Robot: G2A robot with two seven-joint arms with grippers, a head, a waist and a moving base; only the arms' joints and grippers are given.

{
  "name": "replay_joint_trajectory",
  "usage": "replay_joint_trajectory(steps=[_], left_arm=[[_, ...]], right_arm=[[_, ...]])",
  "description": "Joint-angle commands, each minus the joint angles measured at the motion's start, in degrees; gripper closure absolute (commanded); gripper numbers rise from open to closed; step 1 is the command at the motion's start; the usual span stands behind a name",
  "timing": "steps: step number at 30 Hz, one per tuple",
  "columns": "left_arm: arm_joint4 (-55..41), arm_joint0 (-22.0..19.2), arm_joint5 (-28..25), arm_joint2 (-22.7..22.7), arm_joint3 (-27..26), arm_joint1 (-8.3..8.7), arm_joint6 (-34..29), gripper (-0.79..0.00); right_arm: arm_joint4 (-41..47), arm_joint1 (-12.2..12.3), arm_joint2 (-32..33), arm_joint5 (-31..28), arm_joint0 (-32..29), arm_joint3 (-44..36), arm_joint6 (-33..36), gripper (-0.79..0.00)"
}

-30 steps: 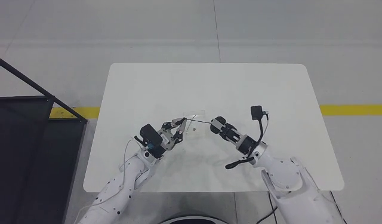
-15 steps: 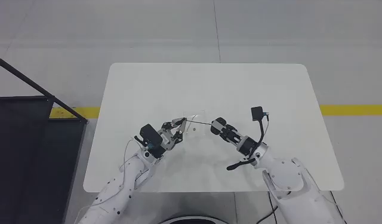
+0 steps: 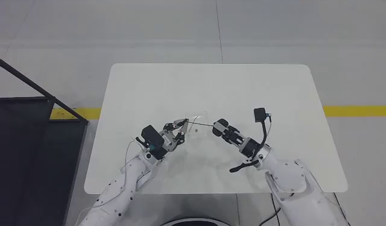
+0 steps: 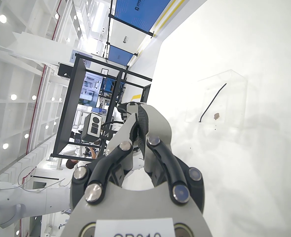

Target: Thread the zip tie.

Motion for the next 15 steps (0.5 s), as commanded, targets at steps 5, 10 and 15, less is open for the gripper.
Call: replay_joint_trajectory(steps=[5,10,15], left_arm=[[0.0,0.0,0.0,0.0,0.0,0.0,0.0,0.0],[0.0,0.0,0.0,0.0,0.0,0.0,0.0,0.0],[0.0,0.0,0.0,0.0,0.0,0.0,0.0,0.0]], right_arm=[[0.7,-0.2,-0.8,1.0,0.9,-0.5,-0.2,0.0],[0.5,-0.6,-2.4,3.5,2.2,-1.2,-1.4,0.0],[0.7,-0.7,-2.3,3.9,2.5,-1.3,-1.1,0.0]])
